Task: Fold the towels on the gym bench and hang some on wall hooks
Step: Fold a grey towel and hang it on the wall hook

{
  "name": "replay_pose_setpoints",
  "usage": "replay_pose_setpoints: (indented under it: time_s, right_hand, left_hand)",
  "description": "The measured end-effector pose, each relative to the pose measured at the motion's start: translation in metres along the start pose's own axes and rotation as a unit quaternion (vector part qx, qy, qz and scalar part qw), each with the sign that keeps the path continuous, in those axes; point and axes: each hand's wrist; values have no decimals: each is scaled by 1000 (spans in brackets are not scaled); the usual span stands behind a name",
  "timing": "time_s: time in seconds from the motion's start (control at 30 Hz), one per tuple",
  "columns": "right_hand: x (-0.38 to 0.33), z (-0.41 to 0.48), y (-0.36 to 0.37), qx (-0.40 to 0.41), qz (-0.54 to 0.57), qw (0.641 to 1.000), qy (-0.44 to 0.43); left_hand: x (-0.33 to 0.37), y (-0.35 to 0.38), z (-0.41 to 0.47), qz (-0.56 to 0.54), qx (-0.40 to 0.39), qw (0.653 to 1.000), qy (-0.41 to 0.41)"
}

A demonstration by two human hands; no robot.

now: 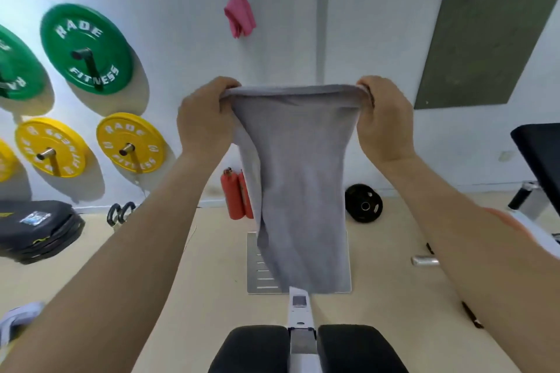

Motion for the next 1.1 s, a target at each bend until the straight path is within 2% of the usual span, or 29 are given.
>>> replay_pose_setpoints:
  time_s: [0.07,0.17,0.23,0.3,0.37,0.43,0.53,0.6,0.73,0.9,1.0,1.03,1.1]
  right_hand:
    - [2,-11,-9,15,-13,1000,-10]
    - [-3,-53,-24,-10,-55,998,-1]
    - [-6,-98,-34,-82,-94,992,21]
    - [-6,-154,-43,-197,-99,972,80]
    - [-8,-211,-52,-320,-129,925,156]
    - [-9,-268,-63,-414,-235,862,174]
    - [-13,-349,-78,-573,-278,751,174]
    - [-18,-390,-90,-630,-292,691,201]
    - [-34,-434,-112,-692,-304,617,219]
    - [-38,-430,-115,-747,-327,525,244]
    - [-50,-405,-112,-779,-346,481,206]
    - [-58,-395,-110,-782,-337,488,192]
    - [-79,-379,-99,-774,-222,552,217]
  left_hand:
    - [0,-10,-5,-27,15,999,13]
    - [-14,-24,-44,-46,-66,997,-2]
    - [-30,-33,-85,-88,-153,984,-38]
    - [-43,-45,-135,-154,-255,951,-81]
    - [-54,-57,-189,-172,-379,904,-95]
    - [-64,-65,-243,-155,-489,853,-95]
    - [-72,-72,-314,-124,-614,775,-85]
    - [-72,-77,-353,-98,-681,722,-69]
    - [-65,-90,-402,-98,-750,650,-76]
    - [-51,-97,-411,-135,-824,539,-116]
    - [-47,-99,-407,-195,-822,512,-155]
    - [-45,-99,-405,-224,-809,514,-177]
    - [-40,-96,-399,-279,-769,531,-219]
Point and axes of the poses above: each hand's wrist, its own z-axis towards the middle knuckle, its own y-axis out of the palm, x = y × z, and after that the axes turned 8 degrees about y, right-handed
